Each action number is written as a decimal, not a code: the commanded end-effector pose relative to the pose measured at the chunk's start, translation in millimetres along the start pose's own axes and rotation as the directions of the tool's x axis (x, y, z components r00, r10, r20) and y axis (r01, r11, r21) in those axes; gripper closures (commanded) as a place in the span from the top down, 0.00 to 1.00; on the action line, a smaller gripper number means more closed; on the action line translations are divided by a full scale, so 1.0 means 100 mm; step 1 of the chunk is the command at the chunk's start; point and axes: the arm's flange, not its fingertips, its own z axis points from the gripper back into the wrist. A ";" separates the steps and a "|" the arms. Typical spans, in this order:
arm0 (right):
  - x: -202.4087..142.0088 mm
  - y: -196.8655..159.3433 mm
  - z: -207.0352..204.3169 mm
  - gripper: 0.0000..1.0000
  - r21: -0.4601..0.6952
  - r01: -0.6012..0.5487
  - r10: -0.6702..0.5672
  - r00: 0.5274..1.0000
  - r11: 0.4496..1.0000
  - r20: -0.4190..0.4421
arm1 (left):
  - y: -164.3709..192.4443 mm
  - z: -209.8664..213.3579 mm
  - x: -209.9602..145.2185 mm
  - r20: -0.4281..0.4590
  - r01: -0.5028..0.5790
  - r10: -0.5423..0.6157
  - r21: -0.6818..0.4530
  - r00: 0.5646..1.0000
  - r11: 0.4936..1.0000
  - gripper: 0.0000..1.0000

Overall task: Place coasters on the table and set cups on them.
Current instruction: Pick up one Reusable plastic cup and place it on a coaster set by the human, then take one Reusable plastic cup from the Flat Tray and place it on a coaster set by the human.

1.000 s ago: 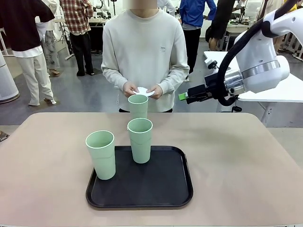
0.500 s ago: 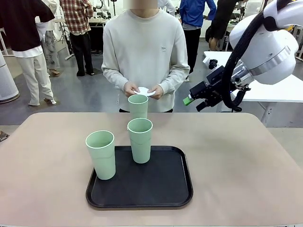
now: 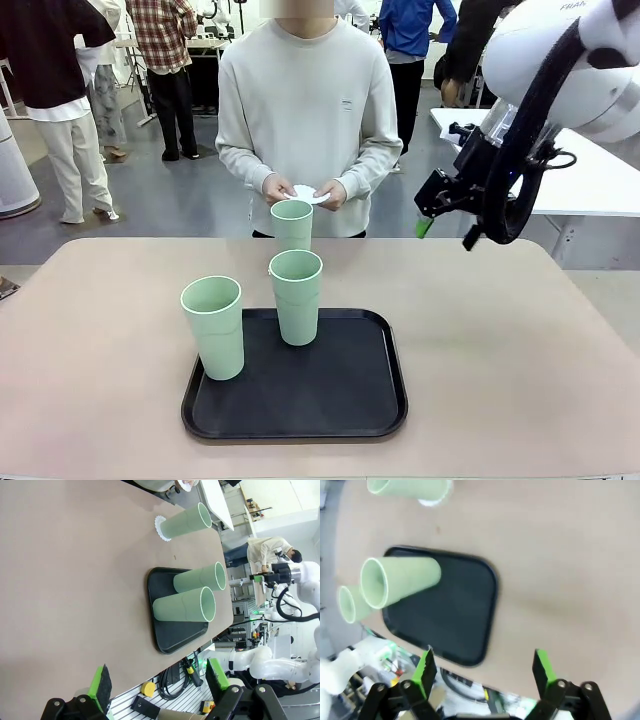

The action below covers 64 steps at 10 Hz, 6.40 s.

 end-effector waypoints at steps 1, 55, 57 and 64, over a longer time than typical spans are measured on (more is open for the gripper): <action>-0.21 0.14 0.11 1.00 -0.069 0.059 -0.063 0.996 0.996 -0.057 | 0.00 -0.01 0.01 0.013 -0.001 0.001 -0.013 1.000 1.000 1.00; -1.68 -2.66 0.83 1.00 0.785 0.146 -0.176 0.983 0.602 -0.048 | 0.00 -0.01 0.01 0.013 -0.001 0.001 -0.013 1.000 1.000 1.00; -1.68 -2.66 0.83 1.00 0.785 0.146 -0.176 0.983 0.602 -0.048 | 0.00 -0.01 0.01 0.013 -0.001 0.001 -0.013 1.000 1.000 1.00; -1.68 -2.66 0.83 1.00 0.785 0.146 -0.176 0.983 0.602 -0.048 | -0.11 -0.15 0.10 0.000 0.163 -0.164 0.084 0.987 0.983 0.98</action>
